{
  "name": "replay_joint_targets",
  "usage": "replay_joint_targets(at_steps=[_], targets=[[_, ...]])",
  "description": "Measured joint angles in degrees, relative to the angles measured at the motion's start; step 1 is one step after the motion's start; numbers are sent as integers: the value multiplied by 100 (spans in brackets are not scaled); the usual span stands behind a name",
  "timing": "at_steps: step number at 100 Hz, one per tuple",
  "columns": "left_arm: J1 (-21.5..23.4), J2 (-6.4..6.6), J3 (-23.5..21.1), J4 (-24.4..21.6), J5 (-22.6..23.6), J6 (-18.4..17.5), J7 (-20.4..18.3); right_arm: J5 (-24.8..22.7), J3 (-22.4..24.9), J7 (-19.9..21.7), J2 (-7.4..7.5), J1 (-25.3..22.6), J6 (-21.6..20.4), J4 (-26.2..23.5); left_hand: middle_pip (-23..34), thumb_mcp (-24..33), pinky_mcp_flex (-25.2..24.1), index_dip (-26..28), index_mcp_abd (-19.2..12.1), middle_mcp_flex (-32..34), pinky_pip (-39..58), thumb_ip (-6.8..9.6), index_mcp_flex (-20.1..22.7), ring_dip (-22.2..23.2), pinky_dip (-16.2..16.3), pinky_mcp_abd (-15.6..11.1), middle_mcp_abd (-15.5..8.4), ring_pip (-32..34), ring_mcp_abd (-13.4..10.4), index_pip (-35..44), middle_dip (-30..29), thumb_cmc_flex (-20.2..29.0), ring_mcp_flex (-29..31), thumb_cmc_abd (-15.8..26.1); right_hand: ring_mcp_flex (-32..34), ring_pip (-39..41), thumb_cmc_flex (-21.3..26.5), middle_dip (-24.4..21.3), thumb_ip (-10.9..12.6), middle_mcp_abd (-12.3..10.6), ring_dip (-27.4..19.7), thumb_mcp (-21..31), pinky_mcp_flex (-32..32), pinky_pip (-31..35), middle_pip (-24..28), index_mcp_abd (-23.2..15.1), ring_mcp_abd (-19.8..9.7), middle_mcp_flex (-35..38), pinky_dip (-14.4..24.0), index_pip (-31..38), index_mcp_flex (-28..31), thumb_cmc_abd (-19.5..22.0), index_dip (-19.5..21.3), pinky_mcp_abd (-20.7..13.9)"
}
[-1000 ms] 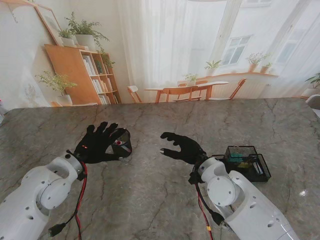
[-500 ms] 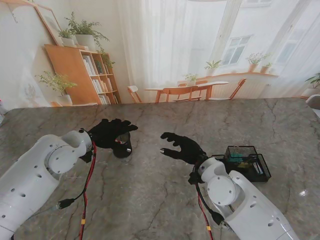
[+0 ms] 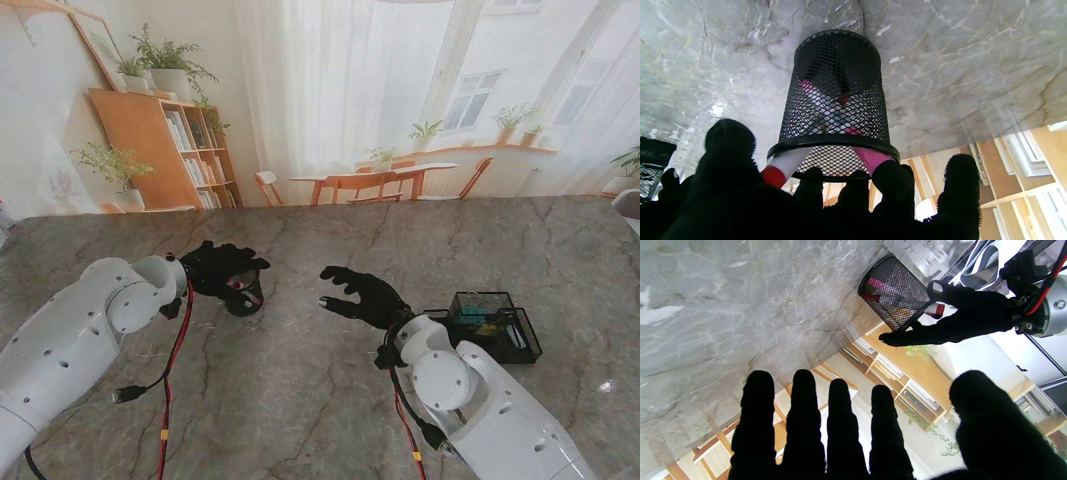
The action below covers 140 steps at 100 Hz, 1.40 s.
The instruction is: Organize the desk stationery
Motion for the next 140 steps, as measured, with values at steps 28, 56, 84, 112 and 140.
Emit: replay_joint_targets(at_steps=[28, 56, 84, 112, 140], targets=[[-34, -15, 76, 139, -70, 160, 251, -13, -1, -44, -10, -2, 46, 3, 191, -168, 1663, 948, -278, 501, 1830, 5, 294, 1882, 1399, -784, -20, 1104, -93, 450, 1238, 1155, 1238, -688, 0, 15, 0, 51, 0, 3, 0, 0, -8, 0, 2, 1, 0, 64, 0, 0, 2, 0, -1, -10], [-82, -61, 173, 333, -484, 176, 579, -70, 59, -112, -28, -46, 58, -3, 637, -502, 3197, 1771, -358, 1086, 2607, 28, 887, 3296, 1464, -1979, 126, 1970, 207, 1089, 2407, 1328, 1731, -1191, 0, 23, 2, 52, 0, 5, 1, -15, -11, 0, 3, 7, -1, 66, 0, 10, 87, 11, -1, -20], [-246, -122, 613, 538, -879, -67, 1028, -281, 283, -254, -31, -247, 59, -167, 1343, -766, 3833, 2197, -356, 1183, 2663, 133, 1010, 3651, 1456, -2380, 123, 2360, 240, 1540, 2814, 1351, 1951, -1388, 0, 31, 7, 53, 0, 5, 1, -18, -11, 0, 5, 7, -1, 68, 0, 10, 90, 73, -1, -23], [-374, -277, 1070, 591, -1396, -187, 1216, -384, 409, -387, -30, -378, 59, -284, 1695, -879, 4136, 2456, -358, 1310, 2590, 179, 999, 3717, 1456, -2394, 116, 2533, 275, 1884, 2904, 1354, 2102, -1569, 0, 32, 9, 53, 0, 5, 1, -19, -13, 0, 45, 8, -1, 75, 0, 10, 139, 73, -1, -24], [-675, -540, 1801, 819, -1983, -276, 1611, -437, 459, -486, -30, -431, 55, -319, 1745, -916, 4260, 2602, -358, 1390, 2302, 23, 998, 3717, 1540, -2397, 128, 2533, 301, 1898, 2905, 1350, 2180, -1569, 0, 32, 10, 53, 0, 5, 1, -19, -21, 0, 46, 9, -1, 135, 0, 10, 141, 73, -2, -24]])
